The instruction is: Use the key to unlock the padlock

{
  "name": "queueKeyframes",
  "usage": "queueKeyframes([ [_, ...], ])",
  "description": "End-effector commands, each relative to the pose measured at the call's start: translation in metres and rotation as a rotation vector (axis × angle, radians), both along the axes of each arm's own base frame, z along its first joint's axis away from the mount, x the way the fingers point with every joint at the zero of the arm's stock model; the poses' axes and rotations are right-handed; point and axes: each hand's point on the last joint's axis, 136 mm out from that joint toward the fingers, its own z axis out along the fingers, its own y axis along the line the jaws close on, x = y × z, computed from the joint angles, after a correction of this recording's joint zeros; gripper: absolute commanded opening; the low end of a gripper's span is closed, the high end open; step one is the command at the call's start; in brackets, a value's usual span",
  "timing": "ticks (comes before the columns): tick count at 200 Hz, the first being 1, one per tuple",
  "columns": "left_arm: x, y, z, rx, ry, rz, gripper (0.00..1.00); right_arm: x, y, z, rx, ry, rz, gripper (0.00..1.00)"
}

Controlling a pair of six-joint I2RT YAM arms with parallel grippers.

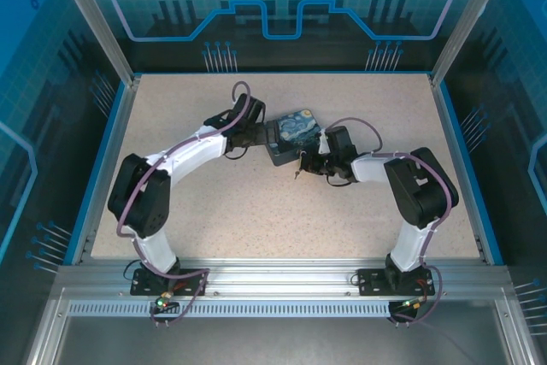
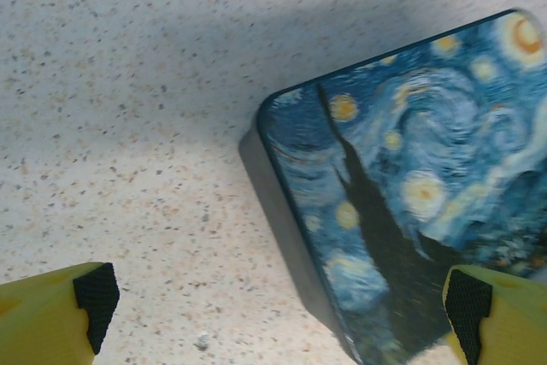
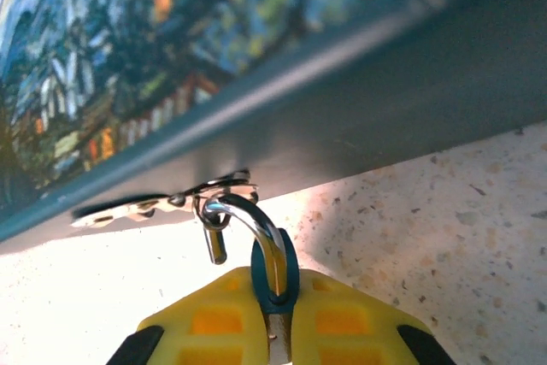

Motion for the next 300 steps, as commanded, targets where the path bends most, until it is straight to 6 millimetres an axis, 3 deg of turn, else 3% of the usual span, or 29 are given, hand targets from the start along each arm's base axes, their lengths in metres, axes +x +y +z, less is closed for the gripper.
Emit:
queueKeyframes([
  [1,0.006,0.006,0.000,0.086,-0.015,0.006,0.99,-0.012,-0.005,-0.013,0.039,0.086,-0.020,0.00],
  [62,0.009,0.001,-0.025,0.109,0.027,0.004,0.99,-0.014,-0.006,-0.017,0.070,0.107,-0.044,0.00],
  [161,-0.014,-0.006,-0.061,0.181,0.096,-0.043,0.99,-0.008,-0.006,-0.013,0.175,0.116,-0.098,0.00],
  [238,-0.035,-0.004,-0.083,0.198,0.145,-0.062,0.96,0.017,-0.001,0.003,0.345,0.114,-0.185,0.00],
  [300,-0.038,-0.004,-0.089,0.207,0.160,-0.081,0.91,0.034,-0.009,0.006,0.413,0.110,-0.241,0.00],
])
